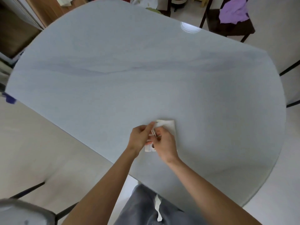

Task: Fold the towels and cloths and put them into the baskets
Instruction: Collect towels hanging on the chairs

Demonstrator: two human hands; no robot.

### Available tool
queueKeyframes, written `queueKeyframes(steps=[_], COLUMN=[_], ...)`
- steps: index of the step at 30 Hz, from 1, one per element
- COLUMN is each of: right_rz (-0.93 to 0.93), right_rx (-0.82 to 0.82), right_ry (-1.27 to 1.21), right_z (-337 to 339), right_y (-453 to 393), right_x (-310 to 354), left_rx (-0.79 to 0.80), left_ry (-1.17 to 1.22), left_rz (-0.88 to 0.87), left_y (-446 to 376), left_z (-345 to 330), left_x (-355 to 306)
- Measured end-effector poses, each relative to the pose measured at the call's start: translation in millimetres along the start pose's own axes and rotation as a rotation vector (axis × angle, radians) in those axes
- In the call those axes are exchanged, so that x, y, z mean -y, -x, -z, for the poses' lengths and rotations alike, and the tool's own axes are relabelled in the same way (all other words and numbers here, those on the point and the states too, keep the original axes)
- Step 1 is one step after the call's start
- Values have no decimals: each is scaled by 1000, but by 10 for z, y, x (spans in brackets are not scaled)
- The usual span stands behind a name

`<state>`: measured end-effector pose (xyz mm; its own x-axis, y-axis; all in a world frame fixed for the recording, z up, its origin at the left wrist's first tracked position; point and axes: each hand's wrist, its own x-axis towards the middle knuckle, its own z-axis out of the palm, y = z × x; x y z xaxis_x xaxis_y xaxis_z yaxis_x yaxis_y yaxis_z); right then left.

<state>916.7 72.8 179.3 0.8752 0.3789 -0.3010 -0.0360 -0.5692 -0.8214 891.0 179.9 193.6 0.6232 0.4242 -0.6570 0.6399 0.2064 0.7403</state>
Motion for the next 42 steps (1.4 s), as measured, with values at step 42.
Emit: queueKeyframes(steps=[42], right_rz=[111], right_rx=[138], right_ry=[110], right_z=[690], right_y=[-581], right_x=[-537], left_rx=[-184], left_ry=[-477], left_rz=[-367], left_y=[-158], left_z=[-189], left_x=[465])
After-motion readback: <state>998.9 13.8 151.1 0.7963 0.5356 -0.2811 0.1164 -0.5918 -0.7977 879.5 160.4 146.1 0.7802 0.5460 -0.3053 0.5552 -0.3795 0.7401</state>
